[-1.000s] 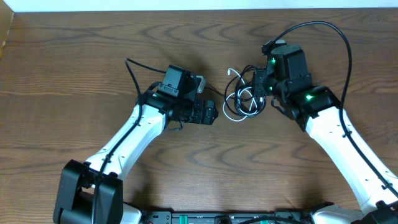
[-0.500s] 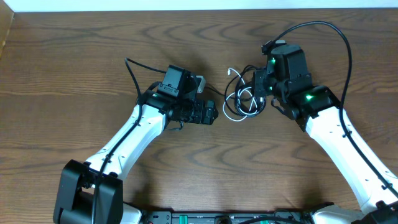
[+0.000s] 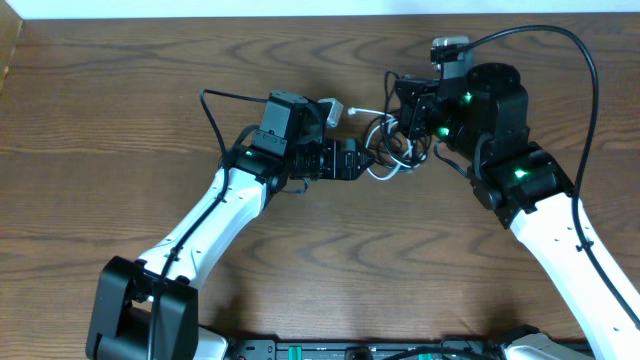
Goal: Untangle cables
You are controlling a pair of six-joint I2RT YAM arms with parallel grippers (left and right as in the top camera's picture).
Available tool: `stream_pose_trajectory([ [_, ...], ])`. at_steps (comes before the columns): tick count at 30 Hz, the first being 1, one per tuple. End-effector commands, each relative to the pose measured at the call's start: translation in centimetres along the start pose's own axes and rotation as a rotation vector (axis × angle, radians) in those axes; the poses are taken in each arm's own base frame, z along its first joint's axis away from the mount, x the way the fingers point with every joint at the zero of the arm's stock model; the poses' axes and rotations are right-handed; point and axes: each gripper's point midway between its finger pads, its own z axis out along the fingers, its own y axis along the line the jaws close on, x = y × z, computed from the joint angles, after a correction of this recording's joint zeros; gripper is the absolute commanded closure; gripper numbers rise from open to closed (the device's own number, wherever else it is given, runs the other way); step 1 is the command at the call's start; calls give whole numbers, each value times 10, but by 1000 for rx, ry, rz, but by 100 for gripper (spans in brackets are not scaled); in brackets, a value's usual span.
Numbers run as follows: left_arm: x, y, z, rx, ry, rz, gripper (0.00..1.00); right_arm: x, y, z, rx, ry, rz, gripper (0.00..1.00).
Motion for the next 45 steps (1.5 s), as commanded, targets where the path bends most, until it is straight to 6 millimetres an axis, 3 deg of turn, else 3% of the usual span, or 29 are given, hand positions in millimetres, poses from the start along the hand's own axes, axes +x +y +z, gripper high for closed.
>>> stream_pose_trajectory([
  [1, 0, -21, -1, 114, 14, -2, 7, -15, 26, -8, -113, -31, 26, 99],
  [8, -28, -57, -9, 280, -89, 141, 8, -14, 14, -7, -53, -30, 35, 99],
  [11, -32, -56, -11, 281, -104, 148, 29, -8, -13, -8, 88, -24, 79, 99],
  [12, -33, -56, -11, 279, -107, 148, 31, -7, -16, -8, 95, -23, 102, 99],
  [15, -34, -52, -6, 230, -131, 229, 22, -11, 0, -8, -2, -21, 121, 99],
  [18, -26, -55, -3, 229, -107, 260, 19, -14, 8, -8, -43, -22, 161, 99],
  [20, -23, -51, -2, 217, -95, 244, 20, -17, 2, -9, -35, -31, 232, 99],
  [22, -23, -51, -2, 214, -95, 243, 30, -18, -2, -11, -41, -24, 323, 99],
  [25, -33, -32, 0, 98, -142, 227, 30, -18, -6, -14, -66, -1, 486, 99],
  [28, -46, -17, 0, 1, -198, 245, 20, -10, 8, -15, -135, 64, 521, 99],
  [32, -44, -36, 6, 34, -208, 331, 21, -5, 6, -15, -122, 86, 586, 99],
  [35, -31, -56, 16, 69, -181, 369, 23, -2, 4, -14, -108, 91, 589, 99],
  [39, -20, -67, 22, 88, -155, 387, 30, -3, 2, -14, -100, 86, 589, 99],
  [42, -24, -61, 22, 51, -174, 383, 37, 7, -3, -14, -65, 115, 606, 99],
  [45, -25, -61, 22, 47, -175, 382, 70, 13, -9, -14, -31, 127, 605, 99],
])
